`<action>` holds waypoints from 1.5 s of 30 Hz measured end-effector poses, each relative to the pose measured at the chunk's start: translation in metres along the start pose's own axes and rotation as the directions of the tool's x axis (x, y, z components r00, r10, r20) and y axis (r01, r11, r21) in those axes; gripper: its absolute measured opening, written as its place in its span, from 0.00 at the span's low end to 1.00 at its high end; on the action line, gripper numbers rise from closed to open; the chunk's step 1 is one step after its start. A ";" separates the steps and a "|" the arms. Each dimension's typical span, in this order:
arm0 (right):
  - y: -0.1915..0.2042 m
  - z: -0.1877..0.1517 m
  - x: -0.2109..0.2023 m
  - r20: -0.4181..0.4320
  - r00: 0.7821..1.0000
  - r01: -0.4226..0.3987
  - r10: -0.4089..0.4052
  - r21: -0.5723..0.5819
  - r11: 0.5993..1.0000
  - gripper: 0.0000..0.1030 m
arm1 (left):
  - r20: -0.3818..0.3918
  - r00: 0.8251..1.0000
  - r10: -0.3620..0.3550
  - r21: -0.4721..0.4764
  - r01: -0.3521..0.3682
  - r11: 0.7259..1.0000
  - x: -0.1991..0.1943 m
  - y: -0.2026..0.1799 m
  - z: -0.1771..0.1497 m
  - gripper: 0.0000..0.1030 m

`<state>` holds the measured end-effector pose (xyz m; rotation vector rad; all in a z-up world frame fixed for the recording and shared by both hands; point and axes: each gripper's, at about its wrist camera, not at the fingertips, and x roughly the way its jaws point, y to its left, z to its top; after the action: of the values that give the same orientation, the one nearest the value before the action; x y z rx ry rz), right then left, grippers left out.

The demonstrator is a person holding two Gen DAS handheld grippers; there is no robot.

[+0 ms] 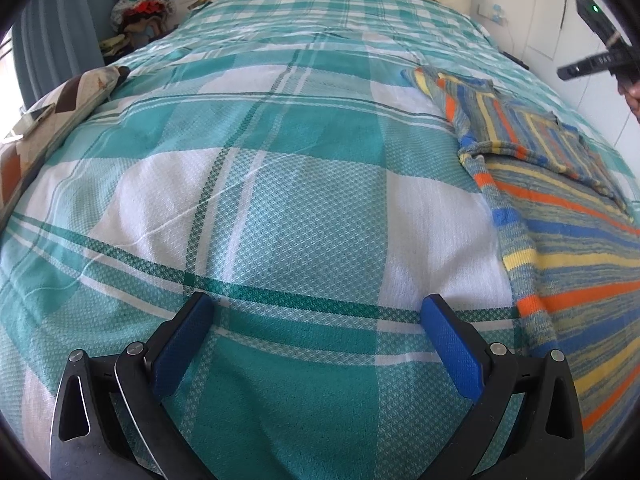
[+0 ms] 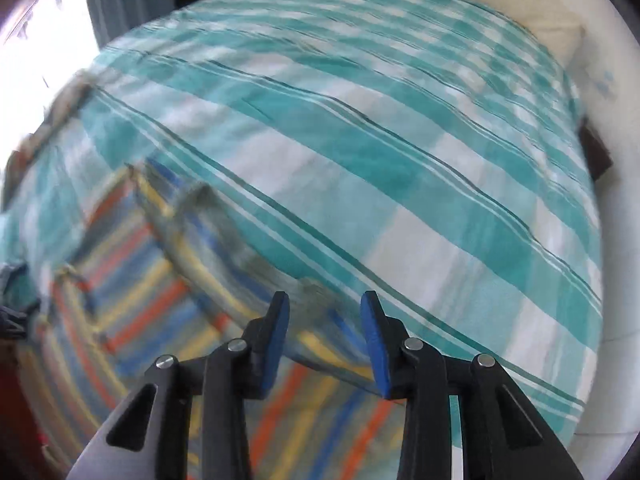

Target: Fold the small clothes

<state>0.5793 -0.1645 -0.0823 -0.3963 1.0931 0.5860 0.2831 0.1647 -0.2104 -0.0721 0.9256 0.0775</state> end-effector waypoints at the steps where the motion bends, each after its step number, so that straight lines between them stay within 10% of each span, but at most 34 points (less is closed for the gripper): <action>1: 0.019 0.016 0.008 0.007 1.000 -0.029 0.029 -0.035 0.999 0.54 | 0.000 1.000 0.000 0.000 0.000 1.000 0.000 0.000 0.000 1.00; 11: 0.132 0.100 0.122 -0.025 0.996 -0.094 0.091 -0.224 0.970 0.51 | -0.003 1.000 -0.003 0.002 0.003 1.000 0.001 0.000 0.002 1.00; 12: 0.136 0.103 0.136 -0.066 0.995 -0.087 0.073 -0.239 0.967 0.42 | -0.004 1.000 -0.005 0.002 0.005 1.000 0.001 0.000 0.002 1.00; 13: 0.139 0.102 0.150 -0.134 0.989 -0.087 0.056 -0.243 0.966 0.06 | -0.004 1.000 -0.007 0.002 0.007 1.000 0.002 0.000 0.003 1.00; 14: 0.144 0.101 0.160 -0.163 0.987 -0.052 0.007 -0.274 0.960 0.06 | -0.004 1.000 -0.009 0.002 0.009 1.000 0.003 0.000 0.003 1.00; 20: 0.165 0.089 0.152 -0.024 0.992 0.110 -0.123 -0.304 0.946 0.16 | -0.003 1.000 -0.012 0.002 0.012 1.000 0.003 -0.001 0.004 1.00; 24: 0.133 0.069 0.100 0.036 0.996 0.091 -0.086 -0.163 0.982 0.51 | -0.003 1.000 -0.011 0.002 0.011 1.000 0.004 -0.001 0.004 1.00; 29: 0.068 -0.015 0.019 0.069 0.992 0.099 -0.102 0.038 0.994 0.64 | -0.002 1.000 -0.007 0.003 0.007 1.000 0.004 -0.001 0.004 1.00; 39: 0.042 -0.302 -0.089 0.034 0.983 0.153 -0.182 0.399 0.904 0.64 | -0.050 0.998 -0.029 -0.021 0.028 0.999 -0.011 0.002 0.000 0.99; 45: 0.076 -0.406 -0.130 0.132 0.978 0.051 -0.164 0.607 0.793 0.64 | -0.107 0.953 -0.284 -0.209 0.257 0.943 -0.056 0.010 -0.016 0.99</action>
<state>0.2008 -0.3691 -0.1330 0.1529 1.0129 0.1408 0.2360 0.1715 -0.1755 -0.3887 1.0347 -0.0954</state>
